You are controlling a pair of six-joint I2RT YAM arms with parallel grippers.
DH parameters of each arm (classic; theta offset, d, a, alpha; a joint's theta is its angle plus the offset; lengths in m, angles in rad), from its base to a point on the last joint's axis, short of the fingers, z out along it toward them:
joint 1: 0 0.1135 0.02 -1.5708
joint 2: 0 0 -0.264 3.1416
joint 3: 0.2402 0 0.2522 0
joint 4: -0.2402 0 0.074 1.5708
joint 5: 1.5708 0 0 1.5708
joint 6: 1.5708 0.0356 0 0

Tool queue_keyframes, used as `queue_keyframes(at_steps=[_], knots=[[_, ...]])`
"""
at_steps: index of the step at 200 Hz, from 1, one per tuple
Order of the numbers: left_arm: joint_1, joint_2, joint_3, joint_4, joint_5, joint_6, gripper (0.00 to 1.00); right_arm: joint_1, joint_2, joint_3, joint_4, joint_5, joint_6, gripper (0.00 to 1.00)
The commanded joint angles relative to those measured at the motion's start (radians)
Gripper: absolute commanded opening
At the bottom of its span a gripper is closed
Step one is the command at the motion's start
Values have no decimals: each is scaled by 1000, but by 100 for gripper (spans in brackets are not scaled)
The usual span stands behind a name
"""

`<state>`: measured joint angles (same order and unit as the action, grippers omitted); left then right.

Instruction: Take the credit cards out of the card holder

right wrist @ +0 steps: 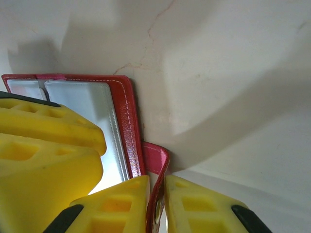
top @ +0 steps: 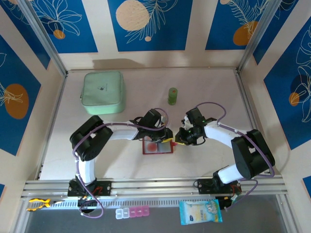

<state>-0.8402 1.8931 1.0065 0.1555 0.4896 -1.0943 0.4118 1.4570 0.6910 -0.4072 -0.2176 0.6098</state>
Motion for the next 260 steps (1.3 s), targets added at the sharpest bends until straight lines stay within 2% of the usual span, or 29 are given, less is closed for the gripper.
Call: queue_keyframes(at_steps=[1, 48, 85, 138, 260], knots=[[-5, -65, -8, -3, -7, 27, 28, -4, 7, -13, -2, -27, -4, 19], [-3, -170, 21, -296, -116, 155, 29, 4, 21, -6, 11, -43, 1, 17], [-2, -195, 23, -457, -157, 203, 16, 22, 38, 8, 21, -48, 10, 16], [-4, -172, -4, -475, -140, 217, 7, 44, 59, 20, 27, -41, 23, 16], [-5, -77, -8, -437, -144, 209, 6, 56, 101, 26, 56, -52, 30, 16]])
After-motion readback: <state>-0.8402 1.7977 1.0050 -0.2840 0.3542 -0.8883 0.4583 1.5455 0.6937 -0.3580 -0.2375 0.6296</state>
